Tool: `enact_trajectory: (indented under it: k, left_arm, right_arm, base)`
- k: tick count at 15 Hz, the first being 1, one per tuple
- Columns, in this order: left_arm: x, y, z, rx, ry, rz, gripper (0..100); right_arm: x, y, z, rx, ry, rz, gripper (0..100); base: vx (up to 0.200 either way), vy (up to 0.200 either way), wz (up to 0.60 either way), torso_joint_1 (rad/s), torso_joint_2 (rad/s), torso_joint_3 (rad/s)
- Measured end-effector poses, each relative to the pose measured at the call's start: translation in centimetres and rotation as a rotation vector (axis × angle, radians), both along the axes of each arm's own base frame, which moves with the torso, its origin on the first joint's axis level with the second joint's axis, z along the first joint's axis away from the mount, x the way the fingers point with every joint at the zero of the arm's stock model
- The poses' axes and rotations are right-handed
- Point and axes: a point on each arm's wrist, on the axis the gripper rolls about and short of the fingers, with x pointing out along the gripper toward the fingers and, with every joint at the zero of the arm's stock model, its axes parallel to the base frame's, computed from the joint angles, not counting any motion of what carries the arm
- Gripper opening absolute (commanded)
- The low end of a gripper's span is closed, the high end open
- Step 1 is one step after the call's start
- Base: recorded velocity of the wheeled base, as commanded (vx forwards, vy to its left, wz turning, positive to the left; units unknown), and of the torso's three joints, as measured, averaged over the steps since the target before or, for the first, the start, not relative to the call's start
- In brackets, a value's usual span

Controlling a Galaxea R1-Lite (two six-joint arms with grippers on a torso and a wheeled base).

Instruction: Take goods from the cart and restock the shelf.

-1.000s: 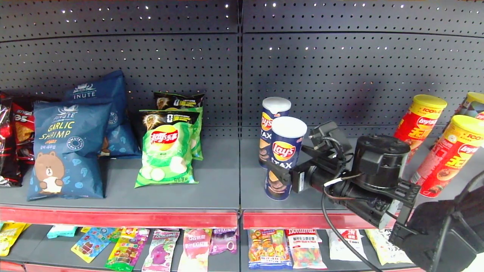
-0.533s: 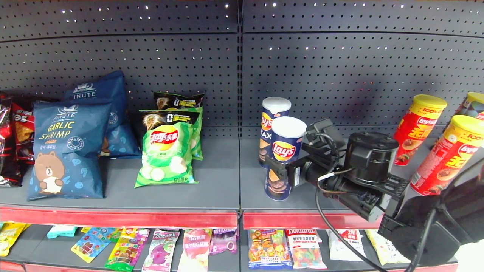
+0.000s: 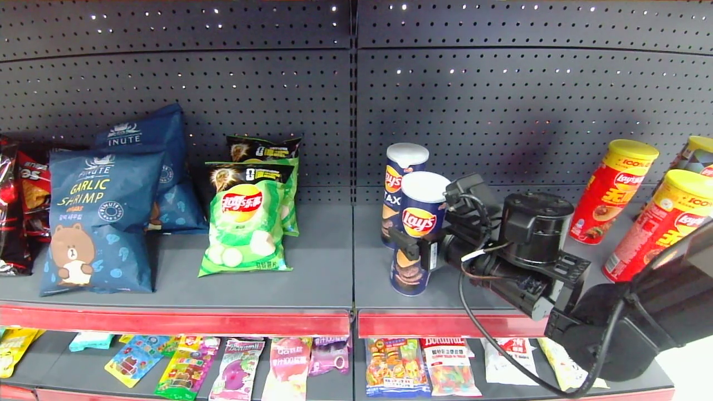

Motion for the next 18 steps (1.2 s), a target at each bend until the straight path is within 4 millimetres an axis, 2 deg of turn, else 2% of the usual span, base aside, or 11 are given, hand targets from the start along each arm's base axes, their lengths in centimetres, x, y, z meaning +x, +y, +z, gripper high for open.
enact_trajectory:
  k: [1,2,10,18]
  left_arm:
    - [0.00,0.00,0.00,0.000,0.000,-0.001,100]
    - [0.00,0.00,0.00,0.000,0.000,-0.001,100]
    - [0.00,0.00,0.01,0.000,0.000,-0.001,100]
    - [0.00,0.00,-0.03,0.000,0.003,-0.002,100]
  right_arm:
    - [0.15,0.04,-0.08,0.000,0.001,0.000,100]
    - [0.28,0.11,-0.18,-0.001,0.002,-0.001,0]
    - [0.48,0.27,-0.40,-0.004,0.006,0.000,0]
    - [-0.37,0.93,0.37,0.005,-0.017,-0.021,0]
  base:
    - [0.000,0.000,0.00,0.000,0.00,0.000]
    - [0.000,0.000,0.00,0.000,0.00,0.000]
    - [0.000,0.000,0.00,0.000,0.00,0.000]
    - [0.000,0.000,0.00,0.000,0.00,0.000]
